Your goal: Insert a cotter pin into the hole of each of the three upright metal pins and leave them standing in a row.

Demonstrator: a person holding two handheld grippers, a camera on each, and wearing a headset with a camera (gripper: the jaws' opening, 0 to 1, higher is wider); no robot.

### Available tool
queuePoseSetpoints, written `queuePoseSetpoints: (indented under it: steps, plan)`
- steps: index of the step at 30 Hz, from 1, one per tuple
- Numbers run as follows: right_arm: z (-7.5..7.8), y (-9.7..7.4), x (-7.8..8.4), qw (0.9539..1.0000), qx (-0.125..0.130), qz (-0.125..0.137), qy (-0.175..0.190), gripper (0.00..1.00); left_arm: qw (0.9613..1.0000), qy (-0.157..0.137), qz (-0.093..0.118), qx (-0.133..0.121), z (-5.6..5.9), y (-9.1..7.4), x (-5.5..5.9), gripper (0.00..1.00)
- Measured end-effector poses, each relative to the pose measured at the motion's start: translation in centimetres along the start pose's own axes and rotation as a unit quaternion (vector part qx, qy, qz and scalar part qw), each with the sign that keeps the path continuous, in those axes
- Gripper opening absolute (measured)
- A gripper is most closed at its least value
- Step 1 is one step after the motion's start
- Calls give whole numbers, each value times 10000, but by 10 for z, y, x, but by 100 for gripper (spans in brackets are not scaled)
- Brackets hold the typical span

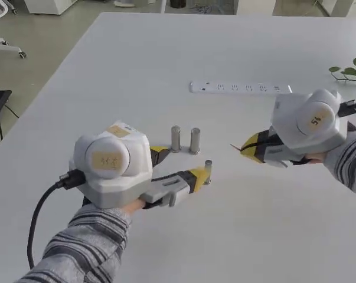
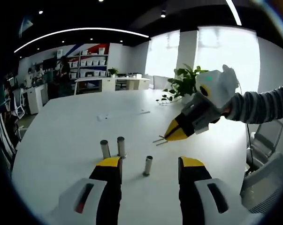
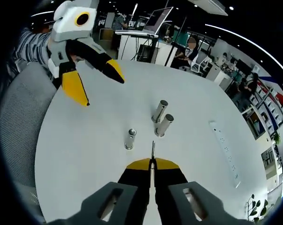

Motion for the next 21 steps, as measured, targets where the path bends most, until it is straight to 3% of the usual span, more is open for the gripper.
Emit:
queuePoseSetpoints:
  steps: [6, 10, 15, 21]
  plan:
    - [-14, -6, -32, 9982, 52, 315, -515, 0, 9990, -319, -19, 314, 10, 5, -7, 32]
    - [-20, -10, -42, 9963, 53, 431, -736, 0, 9978, -510, -68, 417, 13, 6, -9, 25]
    - [-25, -16, -53, 9925, 91, 510, -1111, 0, 9931, -1023, -185, 549, 15, 7, -6, 12]
    - [-31, -20, -62, 9881, 75, 556, -1431, 0, 9893, -1261, -246, 690, 22, 6, -5, 9]
Point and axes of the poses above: the centre of the closed fingertips' face, and the gripper's own axes: y roughly forward along the fingers, z roughly to its right, x roughly out of its underside, the point moved 4 cm from there along -y, roughly backward along the fingers, and after that the axes turned 14 degrees about -y, right-handed, at the moved point
